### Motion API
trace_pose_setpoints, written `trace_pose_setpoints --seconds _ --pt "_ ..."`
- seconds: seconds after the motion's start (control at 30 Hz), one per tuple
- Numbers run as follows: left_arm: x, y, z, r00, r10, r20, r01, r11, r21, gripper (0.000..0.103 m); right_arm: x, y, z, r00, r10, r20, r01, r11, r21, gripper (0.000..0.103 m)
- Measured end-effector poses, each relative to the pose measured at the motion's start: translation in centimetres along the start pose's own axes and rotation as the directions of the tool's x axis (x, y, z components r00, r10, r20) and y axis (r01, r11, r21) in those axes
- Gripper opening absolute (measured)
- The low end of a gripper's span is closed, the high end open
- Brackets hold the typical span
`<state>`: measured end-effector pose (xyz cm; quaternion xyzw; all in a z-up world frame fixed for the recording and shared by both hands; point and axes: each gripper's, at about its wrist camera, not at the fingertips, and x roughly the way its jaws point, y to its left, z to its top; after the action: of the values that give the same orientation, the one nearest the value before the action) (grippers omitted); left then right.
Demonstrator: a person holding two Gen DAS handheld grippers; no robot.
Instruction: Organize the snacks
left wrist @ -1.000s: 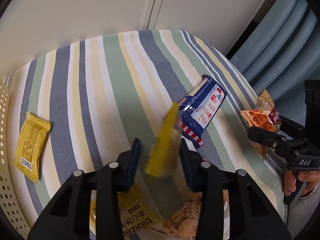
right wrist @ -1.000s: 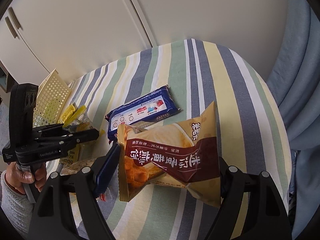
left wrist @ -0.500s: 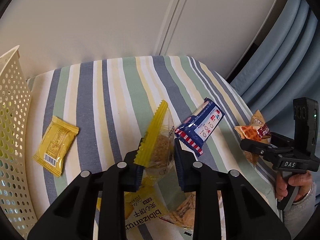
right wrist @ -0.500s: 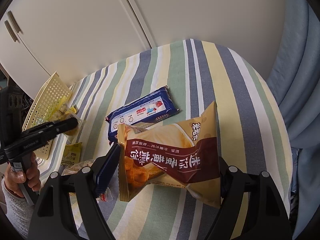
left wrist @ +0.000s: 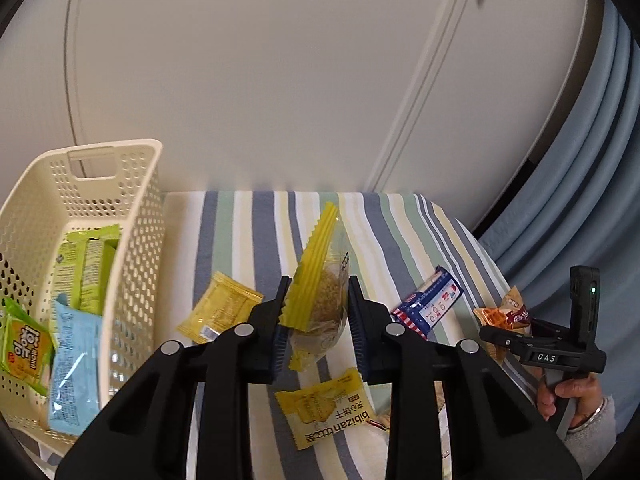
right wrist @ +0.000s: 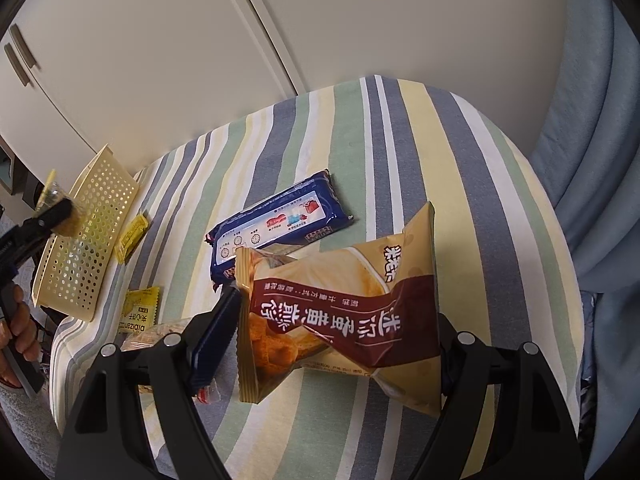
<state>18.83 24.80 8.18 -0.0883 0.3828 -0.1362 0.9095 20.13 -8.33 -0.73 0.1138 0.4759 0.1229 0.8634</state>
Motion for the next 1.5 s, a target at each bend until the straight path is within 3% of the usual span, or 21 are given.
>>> trace_pose_setpoints --seconds 0.33,0.47,0.6,0.7,0.83,1.03,1.13,1.5 --pt "-7.5 5.8 1.3 0.984 0.116 0.139 -0.105 0.991 -0.081 0.027 0.3 0.1 0.0 1.0 -0.014 -0.007 0.014 1.0 0.003 0.079" --pt "-8.9 7.4 1.3 0.979 0.129 0.158 -0.109 0.986 -0.128 0.028 0.5 0.3 0.1 1.0 -0.024 -0.013 0.024 1.0 0.001 0.079" --pt "-8.3 6.6 0.6 0.989 0.075 0.129 -0.06 0.991 -0.116 0.035 0.6 0.5 0.2 0.999 -0.032 -0.016 0.032 0.999 0.008 0.079" --pt "-7.2 4.5 -0.4 0.993 0.043 0.106 -0.035 0.997 -0.075 0.06 0.7 0.4 0.2 0.999 -0.03 -0.017 0.03 0.999 0.014 0.079" --pt "-5.7 1.4 -2.4 0.999 0.013 0.051 -0.013 1.0 -0.007 0.081 0.7 0.4 0.3 1.0 -0.023 -0.017 0.023 1.0 0.016 0.079" --pt "-2.4 -0.9 -5.5 0.996 0.032 -0.08 -0.026 0.997 0.079 0.085 0.6 0.2 0.3 1.0 -0.004 -0.009 0.005 1.0 0.022 0.079" --pt "-1.9 -1.3 -6.2 0.989 0.112 -0.096 -0.099 0.986 0.133 0.092 0.5 0.1 0.3 1.0 0.006 -0.004 -0.006 1.0 0.028 0.079" --pt "-3.0 -2.3 -8.3 0.986 0.119 -0.118 -0.09 0.971 0.223 0.092 0.1 -0.3 0.1 1.0 0.025 0.009 -0.025 0.999 0.037 0.079"
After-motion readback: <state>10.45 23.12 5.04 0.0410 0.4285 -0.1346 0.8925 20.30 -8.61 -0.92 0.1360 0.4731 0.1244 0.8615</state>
